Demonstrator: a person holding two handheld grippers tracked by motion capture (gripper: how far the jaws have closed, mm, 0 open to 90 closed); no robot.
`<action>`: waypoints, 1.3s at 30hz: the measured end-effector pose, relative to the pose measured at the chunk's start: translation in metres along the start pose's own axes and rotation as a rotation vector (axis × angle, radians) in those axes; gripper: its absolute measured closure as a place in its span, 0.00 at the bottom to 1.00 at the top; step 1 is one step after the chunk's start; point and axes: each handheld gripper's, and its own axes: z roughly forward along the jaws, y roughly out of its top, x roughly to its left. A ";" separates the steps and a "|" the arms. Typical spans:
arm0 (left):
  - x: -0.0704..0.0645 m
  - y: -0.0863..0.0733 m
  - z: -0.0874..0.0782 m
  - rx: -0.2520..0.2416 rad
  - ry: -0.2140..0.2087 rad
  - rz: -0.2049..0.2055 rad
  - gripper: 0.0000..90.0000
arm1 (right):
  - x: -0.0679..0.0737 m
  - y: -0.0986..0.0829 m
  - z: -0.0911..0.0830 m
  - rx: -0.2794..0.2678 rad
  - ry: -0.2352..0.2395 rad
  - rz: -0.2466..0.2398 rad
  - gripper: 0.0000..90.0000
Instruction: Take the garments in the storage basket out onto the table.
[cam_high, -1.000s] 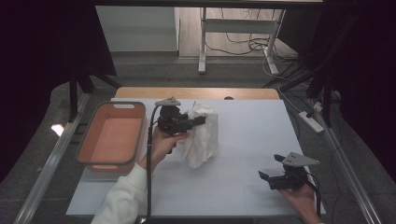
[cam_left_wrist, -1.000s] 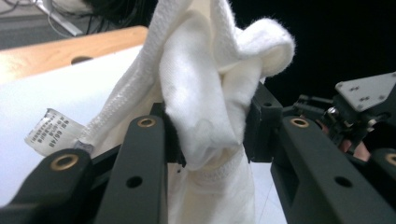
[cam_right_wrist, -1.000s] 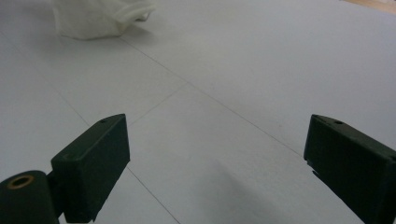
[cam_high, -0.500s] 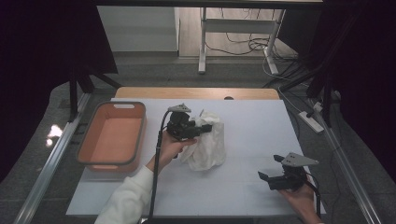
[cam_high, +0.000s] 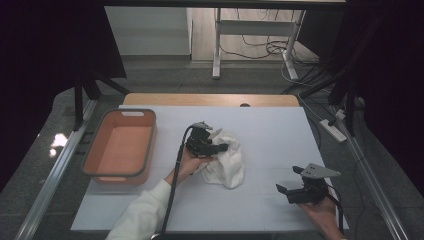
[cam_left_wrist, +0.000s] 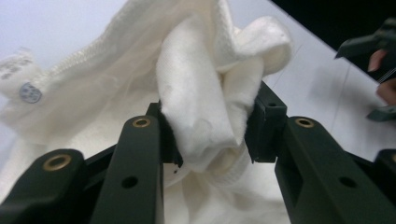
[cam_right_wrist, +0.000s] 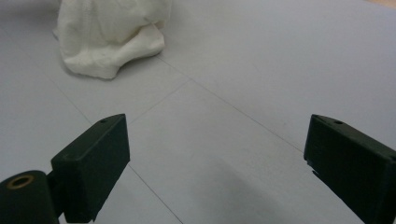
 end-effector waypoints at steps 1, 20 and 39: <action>0.000 -0.001 0.002 0.009 0.005 0.002 0.70 | 0.000 0.000 0.000 0.001 0.000 -0.001 0.07; -0.006 0.000 0.003 0.008 0.052 0.048 0.38 | 0.000 0.000 0.000 -0.006 0.002 0.002 0.07; -0.020 -0.006 -0.035 -0.015 0.111 0.109 0.15 | 0.000 -0.001 0.000 -0.006 0.001 0.006 0.07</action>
